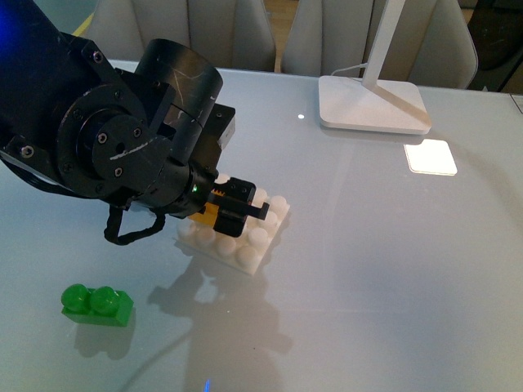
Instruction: Insert yellow block into base center
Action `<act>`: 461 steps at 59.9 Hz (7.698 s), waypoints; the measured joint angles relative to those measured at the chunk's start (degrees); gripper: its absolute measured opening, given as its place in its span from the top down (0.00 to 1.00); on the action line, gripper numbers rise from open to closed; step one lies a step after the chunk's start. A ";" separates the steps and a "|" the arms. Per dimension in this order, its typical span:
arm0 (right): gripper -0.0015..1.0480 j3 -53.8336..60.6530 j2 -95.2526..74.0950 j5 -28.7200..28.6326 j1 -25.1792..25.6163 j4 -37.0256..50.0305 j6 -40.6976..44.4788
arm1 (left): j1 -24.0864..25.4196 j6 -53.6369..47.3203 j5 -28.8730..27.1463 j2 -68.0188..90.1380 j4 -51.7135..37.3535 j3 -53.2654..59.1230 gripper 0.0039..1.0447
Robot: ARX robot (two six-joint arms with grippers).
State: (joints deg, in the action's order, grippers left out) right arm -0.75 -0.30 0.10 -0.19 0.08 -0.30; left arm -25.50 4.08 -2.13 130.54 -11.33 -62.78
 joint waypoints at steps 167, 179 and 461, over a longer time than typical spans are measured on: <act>0.08 0.00 0.00 0.00 0.00 0.00 0.00 | -2.67 -3.21 1.55 5.18 -0.61 -5.01 0.40; 0.08 0.00 0.00 0.00 0.00 0.00 0.00 | -1.73 -4.55 2.27 5.66 1.40 -7.21 0.40; 0.08 0.00 0.02 -0.09 0.00 0.00 0.00 | 25.53 -4.20 2.12 -82.86 -33.88 60.98 0.98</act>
State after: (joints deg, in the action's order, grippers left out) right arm -0.75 -0.27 0.01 -0.19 0.08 -0.30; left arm 0.03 -0.12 -0.01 47.68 -45.21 -1.80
